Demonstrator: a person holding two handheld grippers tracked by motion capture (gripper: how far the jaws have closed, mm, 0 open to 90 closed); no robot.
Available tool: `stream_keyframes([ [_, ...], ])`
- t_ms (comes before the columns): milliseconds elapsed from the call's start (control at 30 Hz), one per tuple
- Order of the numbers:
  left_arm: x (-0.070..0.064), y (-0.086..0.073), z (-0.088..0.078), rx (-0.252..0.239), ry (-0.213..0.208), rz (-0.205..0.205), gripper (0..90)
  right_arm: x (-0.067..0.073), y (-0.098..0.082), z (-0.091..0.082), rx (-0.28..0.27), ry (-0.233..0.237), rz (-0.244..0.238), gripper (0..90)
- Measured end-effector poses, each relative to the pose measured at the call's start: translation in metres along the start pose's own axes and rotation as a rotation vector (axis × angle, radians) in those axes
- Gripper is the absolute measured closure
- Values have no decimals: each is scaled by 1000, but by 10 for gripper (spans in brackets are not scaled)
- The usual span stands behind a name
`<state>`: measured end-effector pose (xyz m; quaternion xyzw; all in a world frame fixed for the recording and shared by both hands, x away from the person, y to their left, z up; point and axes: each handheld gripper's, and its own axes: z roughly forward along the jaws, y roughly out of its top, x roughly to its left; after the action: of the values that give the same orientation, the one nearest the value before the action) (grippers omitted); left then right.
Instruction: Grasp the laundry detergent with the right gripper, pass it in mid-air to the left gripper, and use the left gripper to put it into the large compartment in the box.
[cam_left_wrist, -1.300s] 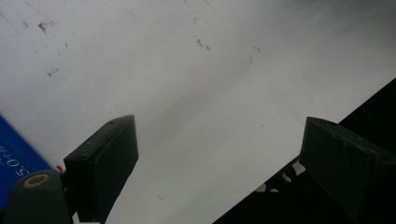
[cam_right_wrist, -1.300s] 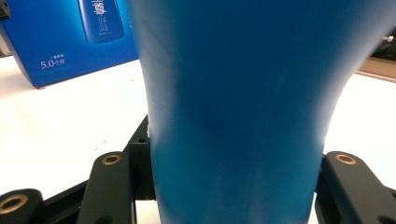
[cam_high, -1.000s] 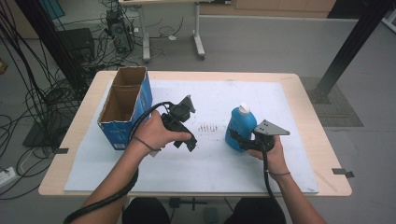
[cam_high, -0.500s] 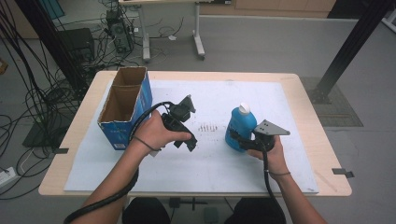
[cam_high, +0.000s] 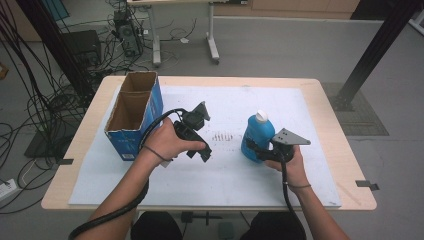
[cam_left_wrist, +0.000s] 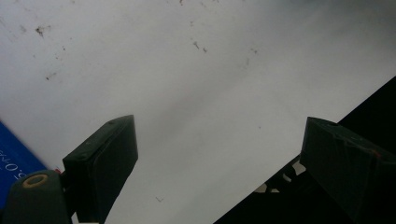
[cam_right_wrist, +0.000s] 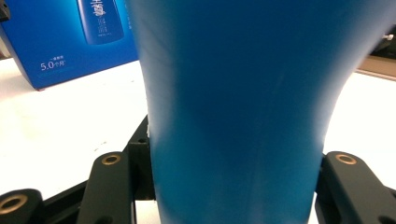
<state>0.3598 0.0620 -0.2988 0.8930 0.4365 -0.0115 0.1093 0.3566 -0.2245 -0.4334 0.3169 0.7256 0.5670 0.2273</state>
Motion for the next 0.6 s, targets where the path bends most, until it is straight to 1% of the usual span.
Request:
stream_keyframes([
  [600,2,-3,-1,-4,-1,-7,115,0,0,0,3,-1,2,437],
])
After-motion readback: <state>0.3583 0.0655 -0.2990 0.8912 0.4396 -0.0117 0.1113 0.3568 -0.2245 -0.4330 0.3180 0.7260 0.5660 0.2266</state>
